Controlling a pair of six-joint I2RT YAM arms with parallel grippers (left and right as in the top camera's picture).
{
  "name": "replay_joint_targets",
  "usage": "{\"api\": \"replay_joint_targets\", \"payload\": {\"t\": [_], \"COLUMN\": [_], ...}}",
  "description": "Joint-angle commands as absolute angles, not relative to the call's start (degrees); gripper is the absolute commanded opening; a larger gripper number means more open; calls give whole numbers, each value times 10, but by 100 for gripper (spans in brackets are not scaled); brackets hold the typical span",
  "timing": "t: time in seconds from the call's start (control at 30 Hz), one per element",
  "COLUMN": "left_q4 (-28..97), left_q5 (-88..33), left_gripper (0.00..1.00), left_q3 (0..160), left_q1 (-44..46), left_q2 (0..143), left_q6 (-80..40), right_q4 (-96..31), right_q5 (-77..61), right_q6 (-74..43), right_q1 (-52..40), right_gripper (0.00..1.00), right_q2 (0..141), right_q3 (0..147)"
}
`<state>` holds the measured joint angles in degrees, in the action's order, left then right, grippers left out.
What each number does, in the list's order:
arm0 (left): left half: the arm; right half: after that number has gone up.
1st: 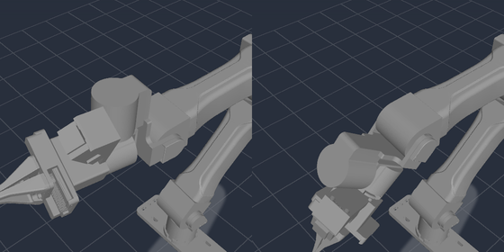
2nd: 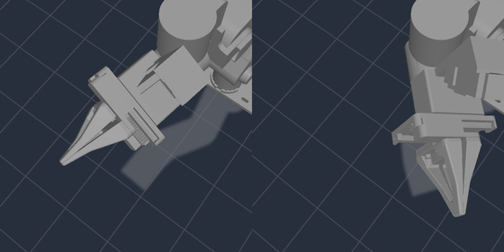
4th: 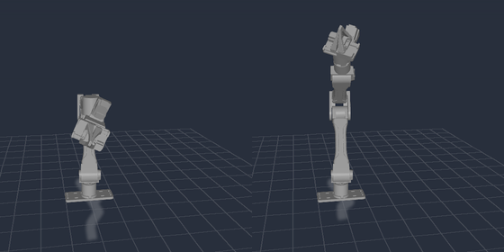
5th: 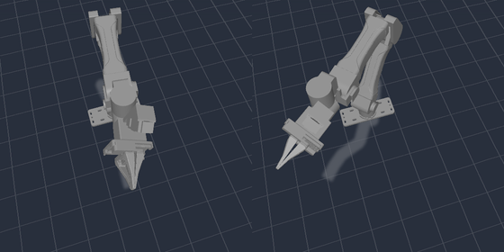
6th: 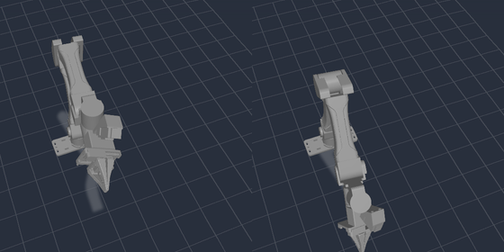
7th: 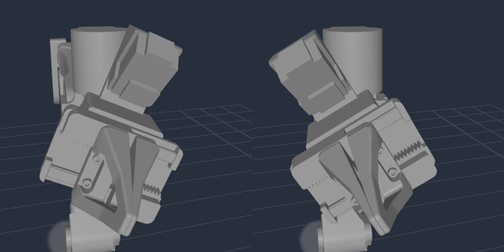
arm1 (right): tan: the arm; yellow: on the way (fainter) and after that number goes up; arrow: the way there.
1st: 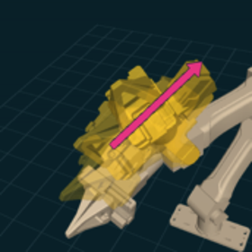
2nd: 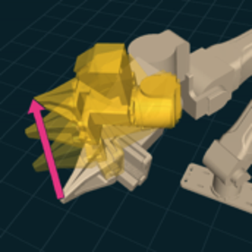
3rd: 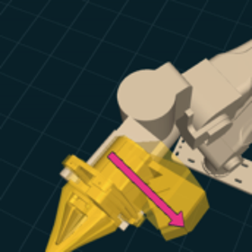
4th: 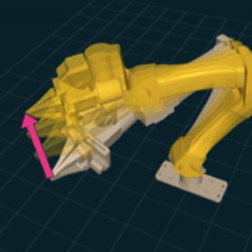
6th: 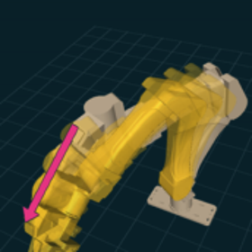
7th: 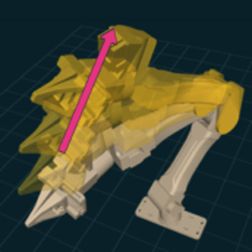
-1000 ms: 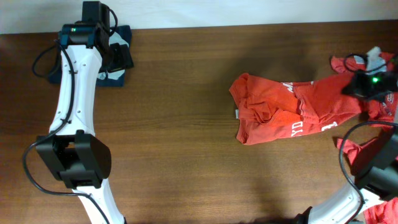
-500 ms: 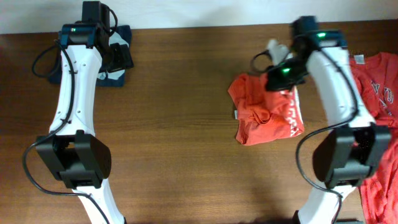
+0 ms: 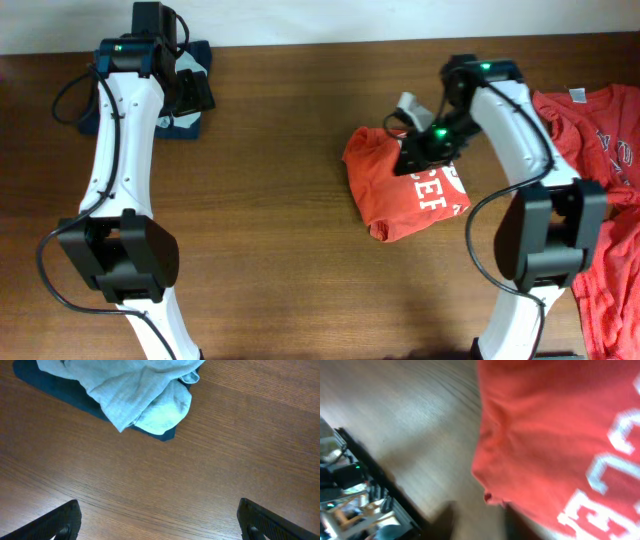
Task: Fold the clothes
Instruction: 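Fold the bundle's right part leftward over itself with the right gripper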
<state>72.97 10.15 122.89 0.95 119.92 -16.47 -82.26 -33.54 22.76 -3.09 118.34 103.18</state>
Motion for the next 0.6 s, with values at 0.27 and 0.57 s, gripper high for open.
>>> {"api": "replay_joint_targets", "payload": {"t": [0.27, 0.57], "left_q4": [729, 729], "left_q5": [110, 110], "left_gripper": [99, 99], "left_q3": [1230, 1230], "left_q1": [10, 10], "left_q2": [1203, 1203], "left_q6": [-164, -164], "right_q4": [-540, -594], "right_q5": [-391, -435], "right_q6": [246, 143], "right_q1": [-7, -12], "right_gripper": [6, 4], "right_q2": [1175, 1185], "right_q3": [705, 980]}}
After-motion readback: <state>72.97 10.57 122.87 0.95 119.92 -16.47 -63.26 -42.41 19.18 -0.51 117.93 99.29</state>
